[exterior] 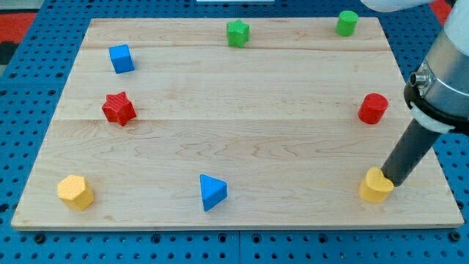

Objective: Move the yellow heart closer to the yellow hexagon

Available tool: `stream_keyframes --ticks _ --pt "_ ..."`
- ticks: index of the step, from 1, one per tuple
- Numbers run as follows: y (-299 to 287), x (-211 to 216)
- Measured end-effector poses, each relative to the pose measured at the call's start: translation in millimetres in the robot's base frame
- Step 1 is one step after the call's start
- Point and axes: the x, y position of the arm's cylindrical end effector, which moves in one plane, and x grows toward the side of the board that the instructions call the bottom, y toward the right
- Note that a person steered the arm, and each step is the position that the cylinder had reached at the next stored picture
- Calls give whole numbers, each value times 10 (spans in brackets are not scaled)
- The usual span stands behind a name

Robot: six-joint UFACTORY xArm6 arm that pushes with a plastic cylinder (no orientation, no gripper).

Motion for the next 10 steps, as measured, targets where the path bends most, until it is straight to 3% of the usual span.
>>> stream_keyframes --ticks 2,4,6,7,10 --pt "-351 33" --pt "-66 108" --pt "-645 299" --pt "-1312 155" --pt "-1511 -949"
